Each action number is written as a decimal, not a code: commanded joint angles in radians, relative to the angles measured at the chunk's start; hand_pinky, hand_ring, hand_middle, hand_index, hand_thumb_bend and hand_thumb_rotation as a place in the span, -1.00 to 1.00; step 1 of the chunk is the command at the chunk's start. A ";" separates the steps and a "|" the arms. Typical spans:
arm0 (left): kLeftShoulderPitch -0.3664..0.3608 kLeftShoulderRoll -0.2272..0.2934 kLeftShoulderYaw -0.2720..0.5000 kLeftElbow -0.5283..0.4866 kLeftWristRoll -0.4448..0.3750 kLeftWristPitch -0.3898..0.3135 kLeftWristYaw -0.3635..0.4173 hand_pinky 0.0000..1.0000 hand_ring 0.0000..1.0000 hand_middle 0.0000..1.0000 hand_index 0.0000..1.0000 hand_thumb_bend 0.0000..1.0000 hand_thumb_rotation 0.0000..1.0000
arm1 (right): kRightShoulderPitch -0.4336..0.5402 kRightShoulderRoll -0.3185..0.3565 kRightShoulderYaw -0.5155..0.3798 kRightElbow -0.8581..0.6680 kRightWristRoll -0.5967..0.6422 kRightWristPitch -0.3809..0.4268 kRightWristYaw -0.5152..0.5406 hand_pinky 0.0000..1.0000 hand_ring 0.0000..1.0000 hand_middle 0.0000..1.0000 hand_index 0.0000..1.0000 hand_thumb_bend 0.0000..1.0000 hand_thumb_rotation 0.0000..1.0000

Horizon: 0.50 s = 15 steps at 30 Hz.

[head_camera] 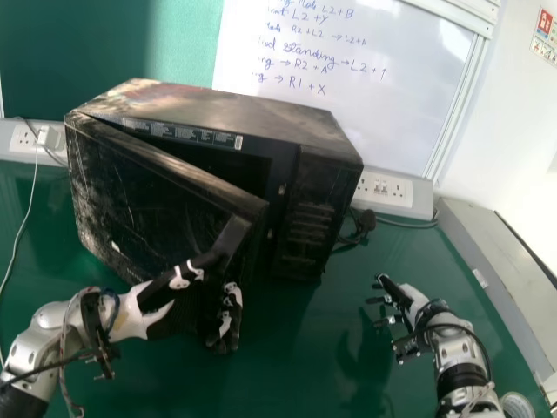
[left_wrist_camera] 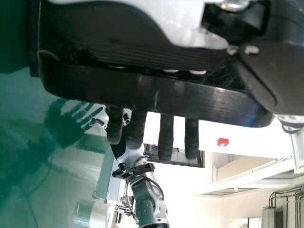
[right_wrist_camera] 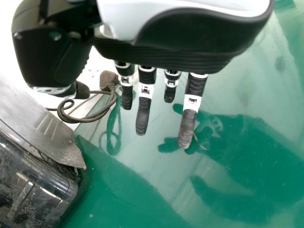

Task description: Open the door of oven

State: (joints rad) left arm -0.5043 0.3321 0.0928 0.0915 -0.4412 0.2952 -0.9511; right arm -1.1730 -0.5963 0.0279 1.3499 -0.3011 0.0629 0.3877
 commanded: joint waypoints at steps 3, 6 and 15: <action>0.016 -0.006 0.040 -0.055 -0.070 -0.007 0.009 -0.96 -0.88 -0.08 -0.03 0.03 -1.00 | 0.000 -0.006 0.001 0.007 -0.002 0.011 -0.011 0.62 0.39 0.43 0.81 0.15 0.07; 0.040 -0.005 0.045 -0.089 -0.078 0.000 0.028 -0.96 -0.88 -0.08 -0.03 0.03 -1.00 | -0.004 -0.006 -0.001 0.007 0.000 0.016 -0.002 0.50 0.40 0.44 0.84 0.10 0.11; 0.082 0.000 0.052 -0.147 -0.097 0.012 0.052 -0.96 -0.88 -0.09 -0.03 0.03 -1.00 | 0.000 -0.009 -0.010 0.007 0.007 0.008 0.002 0.62 0.39 0.42 0.80 0.12 0.05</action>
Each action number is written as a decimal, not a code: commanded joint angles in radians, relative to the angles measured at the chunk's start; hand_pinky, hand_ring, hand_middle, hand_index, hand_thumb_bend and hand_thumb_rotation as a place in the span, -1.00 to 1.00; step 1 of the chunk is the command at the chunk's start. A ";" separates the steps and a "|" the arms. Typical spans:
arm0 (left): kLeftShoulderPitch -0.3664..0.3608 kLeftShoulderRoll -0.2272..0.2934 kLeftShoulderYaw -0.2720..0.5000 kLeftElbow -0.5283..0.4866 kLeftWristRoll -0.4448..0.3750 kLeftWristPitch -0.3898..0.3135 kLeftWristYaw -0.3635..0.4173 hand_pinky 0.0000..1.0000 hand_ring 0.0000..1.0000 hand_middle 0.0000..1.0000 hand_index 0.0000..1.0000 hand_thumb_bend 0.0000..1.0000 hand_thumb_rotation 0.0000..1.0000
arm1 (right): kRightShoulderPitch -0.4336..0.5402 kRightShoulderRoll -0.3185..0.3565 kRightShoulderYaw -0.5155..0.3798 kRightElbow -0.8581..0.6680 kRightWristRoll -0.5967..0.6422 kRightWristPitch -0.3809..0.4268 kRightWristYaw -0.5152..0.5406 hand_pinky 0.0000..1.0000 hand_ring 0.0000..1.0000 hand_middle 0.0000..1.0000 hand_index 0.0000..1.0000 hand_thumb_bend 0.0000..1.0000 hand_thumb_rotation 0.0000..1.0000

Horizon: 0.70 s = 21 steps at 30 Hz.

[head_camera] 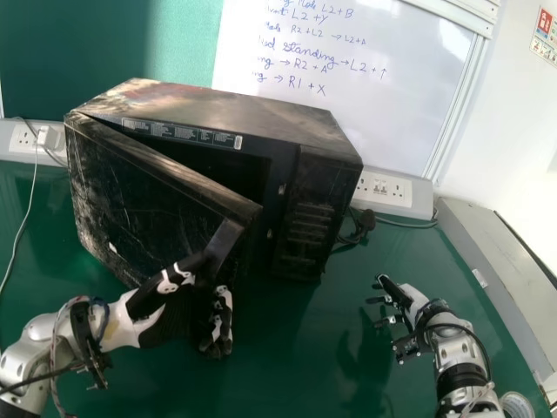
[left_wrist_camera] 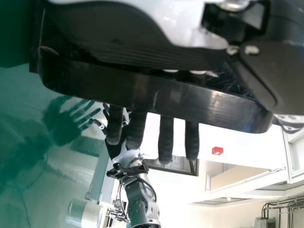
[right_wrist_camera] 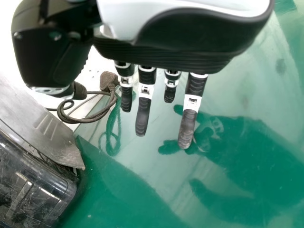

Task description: Open the door of oven

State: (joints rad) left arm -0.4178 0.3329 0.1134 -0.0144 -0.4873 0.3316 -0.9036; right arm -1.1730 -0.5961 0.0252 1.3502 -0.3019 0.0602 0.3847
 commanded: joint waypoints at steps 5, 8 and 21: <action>0.006 -0.011 0.055 -0.040 -0.095 -0.015 -0.012 -0.96 -0.88 -0.09 -0.03 0.03 -1.00 | 0.001 -0.010 -0.012 0.006 0.012 0.006 0.011 0.65 0.41 0.45 0.82 0.14 0.07; 0.023 -0.017 0.069 -0.060 -0.128 0.011 -0.006 -0.98 -0.89 -0.10 -0.04 0.03 -1.00 | 0.000 -0.010 -0.001 0.006 -0.001 0.005 0.004 0.59 0.39 0.46 0.82 0.18 0.10; 0.076 -0.008 0.089 -0.168 -0.202 0.087 -0.025 -0.99 -0.90 -0.07 -0.04 0.04 -1.00 | -0.005 -0.005 -0.001 0.008 -0.005 0.024 -0.016 0.83 0.42 0.36 0.80 0.15 0.10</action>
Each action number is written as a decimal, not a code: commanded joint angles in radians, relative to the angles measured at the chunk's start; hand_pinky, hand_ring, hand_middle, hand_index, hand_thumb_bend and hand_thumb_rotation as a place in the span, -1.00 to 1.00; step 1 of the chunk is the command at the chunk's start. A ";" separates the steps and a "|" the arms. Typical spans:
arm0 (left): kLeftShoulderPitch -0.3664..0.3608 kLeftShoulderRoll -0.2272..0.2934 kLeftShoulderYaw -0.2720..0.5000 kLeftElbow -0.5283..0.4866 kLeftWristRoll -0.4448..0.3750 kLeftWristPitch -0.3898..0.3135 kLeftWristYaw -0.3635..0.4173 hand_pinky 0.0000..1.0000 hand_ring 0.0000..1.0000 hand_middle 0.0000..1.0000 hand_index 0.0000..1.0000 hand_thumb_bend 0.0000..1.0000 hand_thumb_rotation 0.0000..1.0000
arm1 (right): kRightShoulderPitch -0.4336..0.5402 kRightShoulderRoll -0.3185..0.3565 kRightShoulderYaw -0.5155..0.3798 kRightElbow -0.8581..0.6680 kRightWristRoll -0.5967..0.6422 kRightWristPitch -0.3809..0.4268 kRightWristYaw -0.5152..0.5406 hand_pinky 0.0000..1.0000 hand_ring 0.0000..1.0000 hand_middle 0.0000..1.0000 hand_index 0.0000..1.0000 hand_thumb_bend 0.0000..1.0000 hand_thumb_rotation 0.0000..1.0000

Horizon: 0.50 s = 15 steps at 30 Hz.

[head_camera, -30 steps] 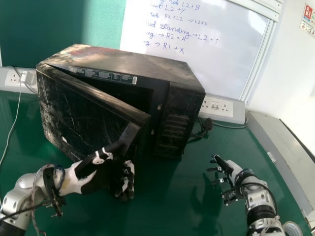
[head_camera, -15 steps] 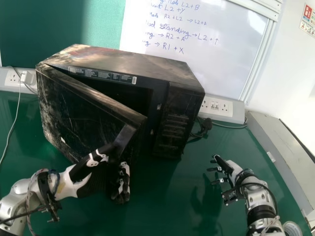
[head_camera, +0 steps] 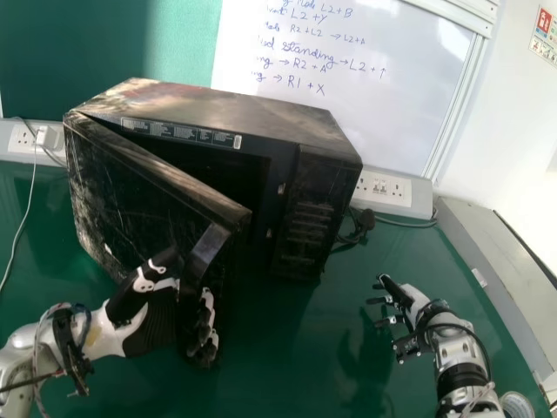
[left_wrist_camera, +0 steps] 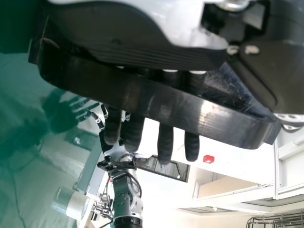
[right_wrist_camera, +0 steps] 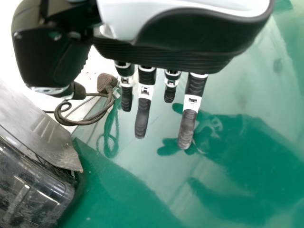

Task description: Open the door of oven

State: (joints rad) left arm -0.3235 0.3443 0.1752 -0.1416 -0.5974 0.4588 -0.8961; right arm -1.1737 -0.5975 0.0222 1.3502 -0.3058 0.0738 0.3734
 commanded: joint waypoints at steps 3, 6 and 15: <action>-0.014 -0.016 0.043 -0.019 -0.102 -0.040 -0.049 -0.97 -0.88 -0.08 -0.04 0.04 -1.00 | -0.002 -0.005 0.005 0.008 -0.004 0.003 0.000 0.63 0.36 0.36 0.80 0.14 0.09; -0.007 -0.004 0.055 -0.034 -0.094 -0.049 -0.050 -0.98 -0.89 -0.09 -0.04 0.04 -1.00 | 0.000 -0.006 0.007 0.006 -0.004 -0.007 -0.002 0.71 0.38 0.38 0.80 0.11 0.11; -0.017 0.040 0.118 -0.055 -0.149 -0.010 -0.051 -0.93 -0.84 -0.12 -0.02 0.03 -1.00 | 0.000 -0.010 -0.010 0.008 0.013 -0.005 0.016 0.70 0.41 0.44 0.81 0.17 0.05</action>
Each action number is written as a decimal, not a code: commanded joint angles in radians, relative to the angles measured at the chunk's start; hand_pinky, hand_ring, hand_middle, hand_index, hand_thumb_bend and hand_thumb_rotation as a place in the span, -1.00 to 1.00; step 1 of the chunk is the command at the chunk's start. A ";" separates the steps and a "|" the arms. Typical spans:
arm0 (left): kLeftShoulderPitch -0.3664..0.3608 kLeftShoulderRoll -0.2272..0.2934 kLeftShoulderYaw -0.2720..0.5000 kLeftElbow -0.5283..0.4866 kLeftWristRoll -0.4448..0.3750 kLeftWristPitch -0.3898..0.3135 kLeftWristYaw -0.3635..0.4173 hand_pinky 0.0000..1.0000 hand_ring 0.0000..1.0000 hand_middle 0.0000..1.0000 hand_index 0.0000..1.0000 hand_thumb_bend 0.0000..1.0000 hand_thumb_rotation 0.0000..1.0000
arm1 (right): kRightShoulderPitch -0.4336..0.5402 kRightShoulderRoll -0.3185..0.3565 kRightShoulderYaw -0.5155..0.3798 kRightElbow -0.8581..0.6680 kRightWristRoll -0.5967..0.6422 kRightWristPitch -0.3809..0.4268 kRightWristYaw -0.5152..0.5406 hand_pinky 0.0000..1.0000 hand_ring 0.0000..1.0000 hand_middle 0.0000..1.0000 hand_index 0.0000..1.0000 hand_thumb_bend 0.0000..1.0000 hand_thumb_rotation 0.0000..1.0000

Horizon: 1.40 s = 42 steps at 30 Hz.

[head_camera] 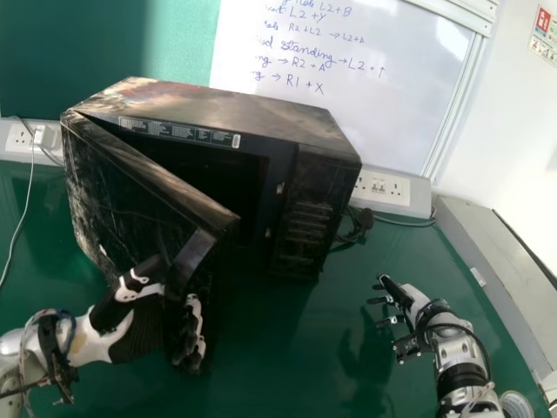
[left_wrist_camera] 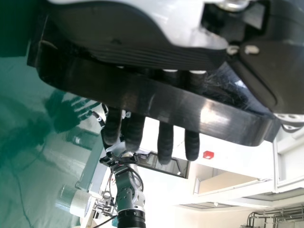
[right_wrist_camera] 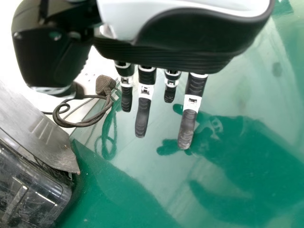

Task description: Open the door of oven

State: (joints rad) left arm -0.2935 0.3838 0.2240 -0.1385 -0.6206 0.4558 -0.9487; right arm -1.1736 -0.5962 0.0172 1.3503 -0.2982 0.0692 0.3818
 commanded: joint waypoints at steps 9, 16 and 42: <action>-0.001 0.074 0.146 -0.127 -0.153 0.050 0.043 -1.00 -0.97 -0.10 -0.04 0.03 -1.00 | 0.001 -0.014 0.017 0.008 -0.018 -0.009 0.002 0.81 0.47 0.45 0.82 0.12 0.14; -0.017 0.110 0.208 -0.079 -0.208 0.063 -0.027 -1.00 -0.95 -0.14 -0.04 0.03 -1.00 | 0.001 -0.013 0.024 0.009 -0.027 -0.001 -0.018 0.73 0.42 0.40 0.75 0.14 0.12; 0.085 0.370 0.379 -0.040 -0.176 0.001 -0.213 -1.00 -0.95 -0.86 -0.06 0.01 -0.93 | 0.009 -0.010 0.043 0.011 -0.039 -0.022 -0.022 0.81 0.45 0.41 0.79 0.05 0.20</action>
State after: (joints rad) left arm -0.1756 0.7249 0.5223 -0.2005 -0.7647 0.5080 -1.1951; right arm -1.1736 -0.5998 0.0707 1.3523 -0.3458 0.0385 0.3596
